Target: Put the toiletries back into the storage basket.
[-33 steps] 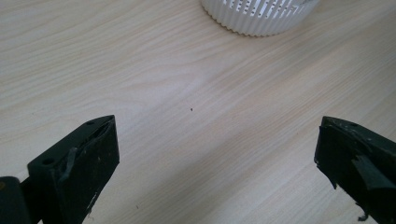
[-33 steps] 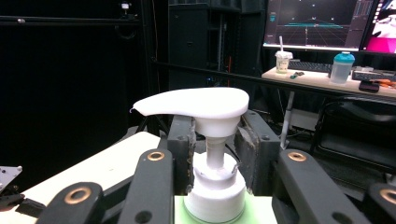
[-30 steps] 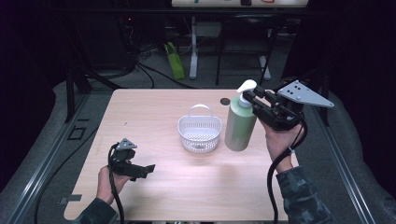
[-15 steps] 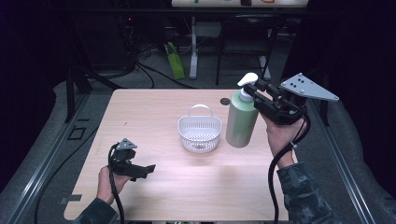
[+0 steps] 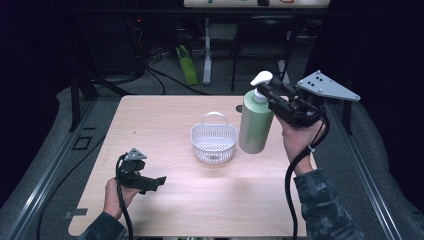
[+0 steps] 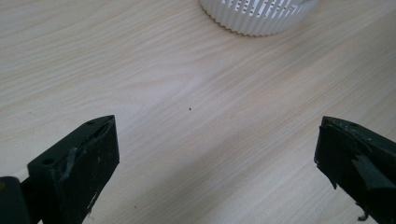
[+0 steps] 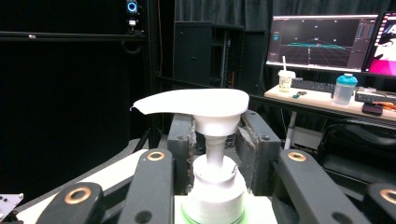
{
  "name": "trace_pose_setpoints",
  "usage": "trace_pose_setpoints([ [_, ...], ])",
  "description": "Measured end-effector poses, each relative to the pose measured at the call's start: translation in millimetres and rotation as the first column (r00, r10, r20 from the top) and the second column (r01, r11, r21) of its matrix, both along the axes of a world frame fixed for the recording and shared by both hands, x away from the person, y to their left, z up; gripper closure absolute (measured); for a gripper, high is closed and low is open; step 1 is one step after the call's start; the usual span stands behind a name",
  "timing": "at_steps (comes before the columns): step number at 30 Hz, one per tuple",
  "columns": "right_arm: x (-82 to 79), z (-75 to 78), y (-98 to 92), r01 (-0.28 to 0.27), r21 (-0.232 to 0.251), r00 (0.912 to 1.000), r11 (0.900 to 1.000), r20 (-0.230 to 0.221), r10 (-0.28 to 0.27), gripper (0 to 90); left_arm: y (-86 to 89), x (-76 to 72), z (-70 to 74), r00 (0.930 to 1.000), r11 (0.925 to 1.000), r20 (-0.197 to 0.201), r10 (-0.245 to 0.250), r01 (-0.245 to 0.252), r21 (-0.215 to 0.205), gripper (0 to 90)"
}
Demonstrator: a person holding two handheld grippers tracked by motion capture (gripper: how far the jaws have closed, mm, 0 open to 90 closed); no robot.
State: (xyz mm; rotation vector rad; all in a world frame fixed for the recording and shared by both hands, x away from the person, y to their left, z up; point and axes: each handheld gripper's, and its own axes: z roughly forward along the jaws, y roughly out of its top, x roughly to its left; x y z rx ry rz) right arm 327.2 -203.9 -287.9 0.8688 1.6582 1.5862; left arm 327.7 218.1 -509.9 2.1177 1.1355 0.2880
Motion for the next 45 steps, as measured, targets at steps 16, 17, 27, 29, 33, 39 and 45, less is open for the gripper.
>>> trace_pose_setpoints([
  [16,7.5,14.5,16.9,-0.031,-0.012,0.9994,0.999,0.015,0.032,68.0,-1.3,-0.6,-0.8,1.0,1.0,0.0,-0.002,0.002,-0.003,0.0],
  [17,7.5,14.5,16.9,-0.031,-0.012,0.9994,0.999,0.015,0.032,68.0,-1.3,-0.6,-0.8,1.0,1.0,0.0,-0.002,0.002,-0.003,0.0],
  [27,16.8,15.1,28.5,-0.047,-0.01,0.9988,0.999,0.013,0.047,68.0,-1.3,-0.9,-1.0,1.0,1.0,-0.003,-0.008,0.008,-0.002,0.0],
  [29,17.7,15.1,29.6,-0.048,-0.01,0.9987,0.999,0.015,0.048,68.0,-1.5,-0.7,-1.4,0.9999,0.9999,-0.004,-0.013,0.013,0.0,0.0],
  [33,20.5,14.4,33.8,-0.056,-0.009,0.9984,0.998,0.01,0.056,68.0,-1.9,-0.7,-1.4,0.9998,0.9998,-0.005,-0.018,0.018,0.0,0.0],
  [39,27.2,13.1,41.2,-0.067,-0.011,0.9977,0.998,0.003,0.067,68.0,-2.3,-0.9,-1.8,0.9998,0.9999,-0.005,-0.017,0.017,-0.002,0.0],
  [45,30.5,13.9,46.8,-0.073,-0.013,0.9973,0.997,0.004,0.073,68.0,-2.6,-1.2,-2.1,0.9998,0.9998,-0.003,-0.02,0.02,-0.001,0.0],
])
